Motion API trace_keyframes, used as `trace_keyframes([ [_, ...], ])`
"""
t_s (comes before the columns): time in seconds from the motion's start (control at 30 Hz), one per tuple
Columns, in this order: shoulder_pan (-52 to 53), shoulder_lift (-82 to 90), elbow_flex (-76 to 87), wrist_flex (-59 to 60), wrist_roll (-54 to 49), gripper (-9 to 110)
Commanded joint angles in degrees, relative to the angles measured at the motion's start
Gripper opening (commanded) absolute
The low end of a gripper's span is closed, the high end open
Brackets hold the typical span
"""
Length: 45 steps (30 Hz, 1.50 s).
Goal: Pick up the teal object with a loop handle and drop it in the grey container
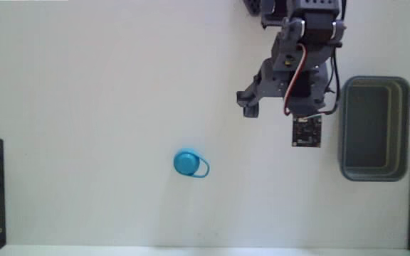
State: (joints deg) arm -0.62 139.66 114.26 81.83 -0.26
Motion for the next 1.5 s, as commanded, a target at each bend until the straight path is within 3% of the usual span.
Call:
trace_keyframes([
  [0.0,0.62,2.46,0.30,0.13,0.26,110],
  [1.47,20.86,2.46,0.30,0.13,0.26,110],
])
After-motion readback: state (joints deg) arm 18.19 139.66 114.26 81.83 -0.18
